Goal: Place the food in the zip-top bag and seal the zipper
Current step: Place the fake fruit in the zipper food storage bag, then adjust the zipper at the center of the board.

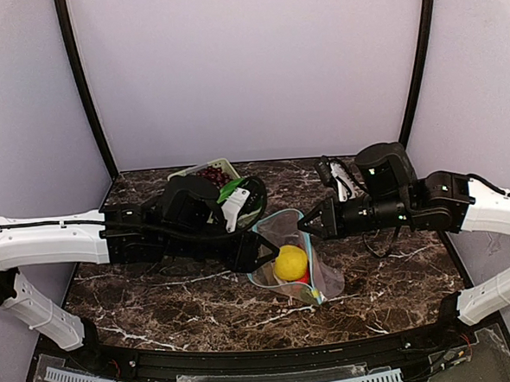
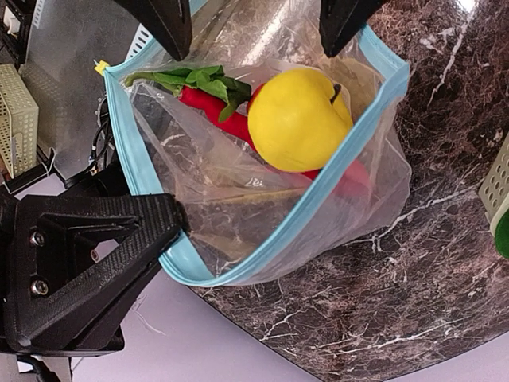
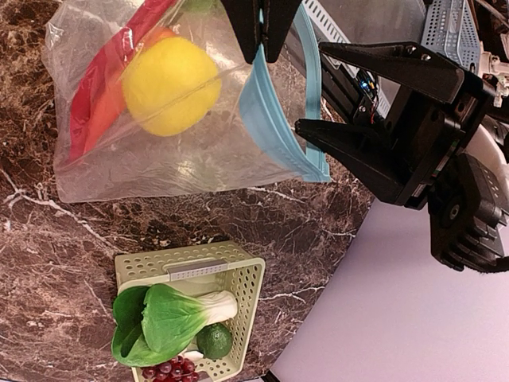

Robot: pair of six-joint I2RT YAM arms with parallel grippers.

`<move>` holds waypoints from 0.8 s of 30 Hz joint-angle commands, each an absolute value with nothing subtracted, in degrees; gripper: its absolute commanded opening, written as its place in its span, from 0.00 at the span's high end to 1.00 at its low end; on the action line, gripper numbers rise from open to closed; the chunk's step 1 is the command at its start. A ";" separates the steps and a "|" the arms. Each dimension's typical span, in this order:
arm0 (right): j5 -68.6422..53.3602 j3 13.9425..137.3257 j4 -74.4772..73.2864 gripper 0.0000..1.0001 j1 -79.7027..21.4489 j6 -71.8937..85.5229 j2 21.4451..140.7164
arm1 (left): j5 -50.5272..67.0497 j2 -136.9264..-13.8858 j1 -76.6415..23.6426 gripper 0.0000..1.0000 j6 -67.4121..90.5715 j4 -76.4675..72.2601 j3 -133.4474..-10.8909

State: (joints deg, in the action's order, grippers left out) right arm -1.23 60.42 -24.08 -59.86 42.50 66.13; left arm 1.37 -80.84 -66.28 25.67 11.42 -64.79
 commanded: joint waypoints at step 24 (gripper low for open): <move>-0.19 60.38 -23.61 1.00 -59.45 43.06 64.86 | -3.55 -69.22 -66.58 0.25 35.83 16.60 -61.75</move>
